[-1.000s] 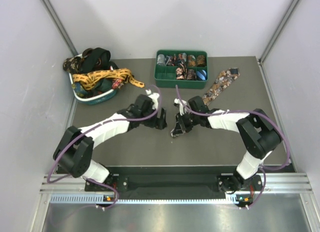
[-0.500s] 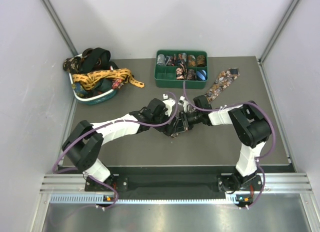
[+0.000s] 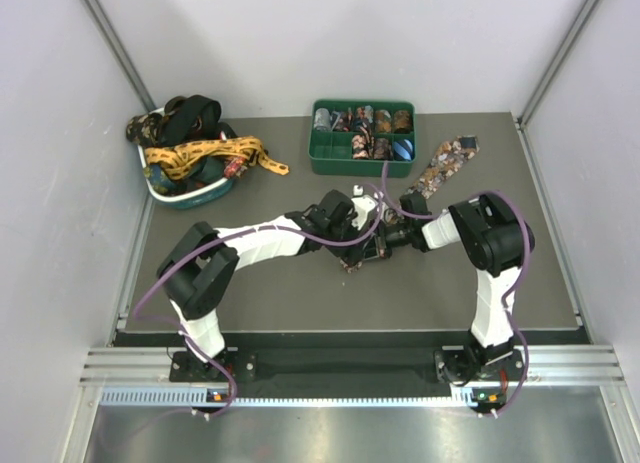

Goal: Roll the ties
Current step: Roll the tie

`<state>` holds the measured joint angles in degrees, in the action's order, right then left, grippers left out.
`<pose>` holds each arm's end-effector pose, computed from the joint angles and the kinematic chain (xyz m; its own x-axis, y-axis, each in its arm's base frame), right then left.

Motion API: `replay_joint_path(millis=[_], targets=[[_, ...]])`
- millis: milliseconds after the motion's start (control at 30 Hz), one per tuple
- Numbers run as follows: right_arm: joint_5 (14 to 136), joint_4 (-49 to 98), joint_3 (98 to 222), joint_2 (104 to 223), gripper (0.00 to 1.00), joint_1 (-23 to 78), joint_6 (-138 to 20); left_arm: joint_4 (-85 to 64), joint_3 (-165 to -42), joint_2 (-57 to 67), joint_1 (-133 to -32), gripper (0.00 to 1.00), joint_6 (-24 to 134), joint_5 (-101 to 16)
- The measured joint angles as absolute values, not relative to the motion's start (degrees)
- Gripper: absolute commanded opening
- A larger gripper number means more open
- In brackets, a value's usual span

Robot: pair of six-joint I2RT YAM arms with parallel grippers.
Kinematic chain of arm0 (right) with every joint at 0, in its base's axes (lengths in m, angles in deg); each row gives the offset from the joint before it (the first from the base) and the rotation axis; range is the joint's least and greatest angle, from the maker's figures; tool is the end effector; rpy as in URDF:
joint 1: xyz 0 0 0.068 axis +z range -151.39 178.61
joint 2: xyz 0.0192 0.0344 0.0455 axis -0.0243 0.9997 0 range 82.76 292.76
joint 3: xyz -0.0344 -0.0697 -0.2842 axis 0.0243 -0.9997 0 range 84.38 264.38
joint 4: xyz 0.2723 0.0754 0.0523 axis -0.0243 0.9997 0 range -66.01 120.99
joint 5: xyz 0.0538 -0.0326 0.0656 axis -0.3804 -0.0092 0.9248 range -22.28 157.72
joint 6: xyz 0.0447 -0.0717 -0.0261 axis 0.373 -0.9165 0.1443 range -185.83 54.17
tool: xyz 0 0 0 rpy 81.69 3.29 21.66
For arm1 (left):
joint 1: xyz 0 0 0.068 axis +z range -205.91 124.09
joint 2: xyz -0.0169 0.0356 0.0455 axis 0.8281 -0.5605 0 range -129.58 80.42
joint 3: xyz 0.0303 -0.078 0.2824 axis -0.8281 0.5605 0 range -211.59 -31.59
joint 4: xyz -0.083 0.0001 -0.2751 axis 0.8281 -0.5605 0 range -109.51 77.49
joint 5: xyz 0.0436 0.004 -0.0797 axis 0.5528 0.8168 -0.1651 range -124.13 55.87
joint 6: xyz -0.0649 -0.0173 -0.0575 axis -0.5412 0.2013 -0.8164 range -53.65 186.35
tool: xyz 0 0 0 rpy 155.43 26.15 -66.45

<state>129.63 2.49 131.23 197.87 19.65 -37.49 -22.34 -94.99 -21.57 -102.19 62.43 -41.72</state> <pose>0.3245 0.1991 0.0612 -0.9465 -0.1246 -0.2978 -0.3224 0.3200 0.8909 0.2902 -0.3185 0.1570 -0.5689 0.4968 -0.6554 0.7398 0.6573 -0.1440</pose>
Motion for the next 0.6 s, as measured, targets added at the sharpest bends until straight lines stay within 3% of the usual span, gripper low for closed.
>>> replay_joint_path(millis=[600], targets=[[130.9, 0.6, 131.3, 198.8, 0.04, 19.3, -35.2, -25.4, -94.4, -23.8, -105.0, 0.71, 64.6, -43.5]])
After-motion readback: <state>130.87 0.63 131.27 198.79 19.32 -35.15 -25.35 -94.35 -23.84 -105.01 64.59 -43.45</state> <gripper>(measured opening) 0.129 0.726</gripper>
